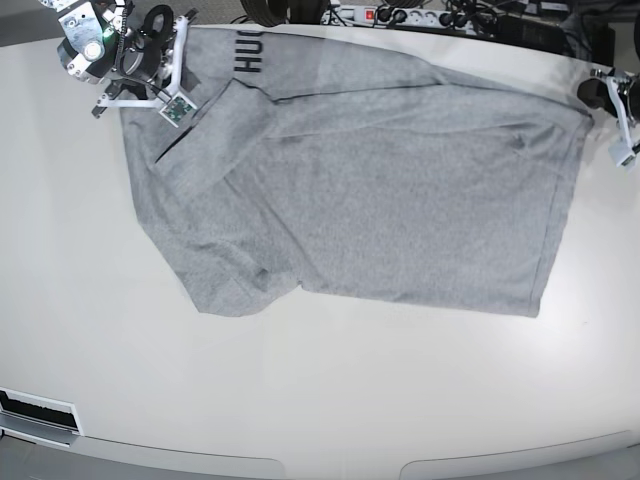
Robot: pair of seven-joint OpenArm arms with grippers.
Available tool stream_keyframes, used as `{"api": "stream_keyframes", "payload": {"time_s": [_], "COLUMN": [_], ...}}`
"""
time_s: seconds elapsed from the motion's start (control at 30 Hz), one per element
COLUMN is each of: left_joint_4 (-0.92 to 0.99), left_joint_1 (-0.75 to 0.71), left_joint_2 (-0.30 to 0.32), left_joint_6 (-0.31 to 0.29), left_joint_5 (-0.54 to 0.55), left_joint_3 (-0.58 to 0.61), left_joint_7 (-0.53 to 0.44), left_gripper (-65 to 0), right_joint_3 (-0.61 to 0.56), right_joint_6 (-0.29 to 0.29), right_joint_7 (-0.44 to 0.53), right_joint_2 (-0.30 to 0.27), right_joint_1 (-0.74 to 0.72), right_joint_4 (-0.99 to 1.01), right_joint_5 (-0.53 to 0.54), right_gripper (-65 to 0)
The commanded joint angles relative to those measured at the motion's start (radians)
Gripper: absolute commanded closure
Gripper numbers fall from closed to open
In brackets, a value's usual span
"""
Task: Layout the t-shirt on the table in an organized manner, then fold the t-shirt properly
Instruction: 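Drag the held edges with both grippers to straighten the shirt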
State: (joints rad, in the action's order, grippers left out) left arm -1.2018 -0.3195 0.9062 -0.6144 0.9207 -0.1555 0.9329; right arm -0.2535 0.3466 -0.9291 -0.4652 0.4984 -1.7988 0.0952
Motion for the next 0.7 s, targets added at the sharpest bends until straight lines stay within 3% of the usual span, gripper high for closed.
{"api": "stream_keyframes", "payload": {"time_s": [0.0,0.13,0.23,0.37,0.47,0.6,0.67], "left_joint_4": [-0.009,-0.017,-0.075,-0.168,-0.196,-0.196,-0.196], "left_joint_1": [-0.006,-0.045,-0.049,-0.048,-0.044,-0.017,-0.018], "left_joint_2": [0.034,0.047,0.043,0.009,-0.054,-0.153,-0.185], "left_joint_6": [-0.006,-0.008,-0.027,-0.074,-0.073,-0.031,-0.014], "left_joint_5": [0.016,0.105,0.2,0.285,0.214,0.07,-0.034], "left_joint_3": [-0.012,-0.033,-0.123,-0.246,-0.26,-0.184,-0.136], "left_joint_7": [-0.003,0.035,0.048,-0.023,-0.126,-0.142,-0.195], "left_gripper": [0.0,0.0,0.0,0.0,0.0,0.0,0.0], "right_joint_3": [0.006,0.006,0.006,0.006,0.006,0.006,0.006], "right_joint_6": [-0.012,-0.014,-0.015,-0.015,-0.015,-0.032,-0.033], "right_joint_7": [-0.033,-0.023,-0.014,-0.014,-0.014,-0.014,-0.014], "right_joint_2": [-0.018,-0.017,-0.017,-0.017,-0.017,-0.017,-0.017], "right_joint_1": [0.005,0.005,0.005,0.0,0.0,-0.003,-0.014], "right_joint_4": [-0.001,-0.001,-0.001,-0.001,-0.001,-0.001,-0.001], "right_joint_5": [-0.022,-0.018,-0.018,-0.018,-0.018,-0.018,-0.018], "right_gripper": [0.0,0.0,0.0,0.0,0.0,0.0,0.0]}}
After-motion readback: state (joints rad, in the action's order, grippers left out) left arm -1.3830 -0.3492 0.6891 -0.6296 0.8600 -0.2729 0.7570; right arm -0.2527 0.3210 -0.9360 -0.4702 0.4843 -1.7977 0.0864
